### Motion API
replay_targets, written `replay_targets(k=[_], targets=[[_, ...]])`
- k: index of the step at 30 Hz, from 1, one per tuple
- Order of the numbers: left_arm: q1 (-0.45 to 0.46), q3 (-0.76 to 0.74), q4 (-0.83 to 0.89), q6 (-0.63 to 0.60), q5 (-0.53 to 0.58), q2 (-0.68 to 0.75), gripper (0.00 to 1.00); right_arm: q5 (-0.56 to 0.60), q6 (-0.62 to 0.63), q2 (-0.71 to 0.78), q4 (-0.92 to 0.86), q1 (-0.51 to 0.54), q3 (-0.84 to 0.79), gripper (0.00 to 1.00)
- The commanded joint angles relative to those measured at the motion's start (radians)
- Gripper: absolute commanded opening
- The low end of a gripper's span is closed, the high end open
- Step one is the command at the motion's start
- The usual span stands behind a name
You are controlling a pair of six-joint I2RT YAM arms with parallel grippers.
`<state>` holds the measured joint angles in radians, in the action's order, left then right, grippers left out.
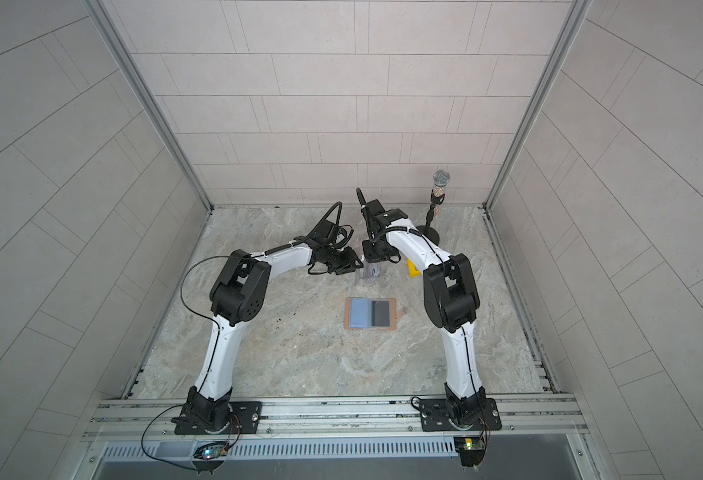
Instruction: Put the credit cards into the card holder
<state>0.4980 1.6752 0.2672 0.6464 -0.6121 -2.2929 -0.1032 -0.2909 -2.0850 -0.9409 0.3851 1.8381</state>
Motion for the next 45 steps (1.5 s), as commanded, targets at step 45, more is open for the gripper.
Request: replay_targets(k=[45], targets=[[0.001,-0.048,0.076,0.002,0.005,0.021,0.46,-0.175,-0.033,0.142,0.037,-0.054,-0.09,0.05]])
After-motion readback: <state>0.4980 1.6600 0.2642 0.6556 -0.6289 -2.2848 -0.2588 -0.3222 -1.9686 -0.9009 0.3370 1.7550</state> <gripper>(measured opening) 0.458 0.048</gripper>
